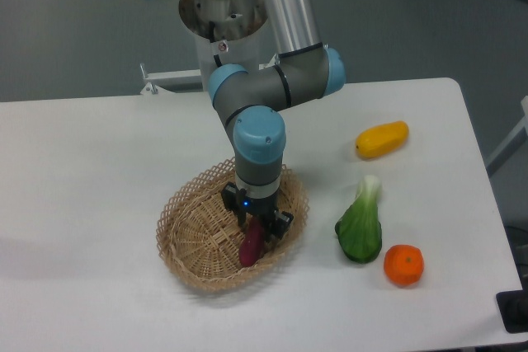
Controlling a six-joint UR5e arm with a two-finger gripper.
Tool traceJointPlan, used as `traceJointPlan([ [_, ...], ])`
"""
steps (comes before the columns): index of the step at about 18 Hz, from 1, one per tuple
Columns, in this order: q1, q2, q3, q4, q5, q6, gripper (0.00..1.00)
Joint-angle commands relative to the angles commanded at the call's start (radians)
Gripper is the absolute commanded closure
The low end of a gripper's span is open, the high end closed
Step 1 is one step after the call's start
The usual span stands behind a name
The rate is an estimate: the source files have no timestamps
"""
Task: Pick up the sweet potato from the basket
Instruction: 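Lift the sweet potato out of the basket and carry it beside the yellow pepper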
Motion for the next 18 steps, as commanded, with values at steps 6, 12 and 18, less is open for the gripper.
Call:
traceJointPlan([
  [6,0.003,0.015,0.023,-0.002,0.003,0.006,0.87],
  [12,0.015,0.072,0.078,-0.023,0.002,0.043,0.87],
  [18,0.110,0.135,0.176,-0.187,-0.011,0.185,0.87],
])
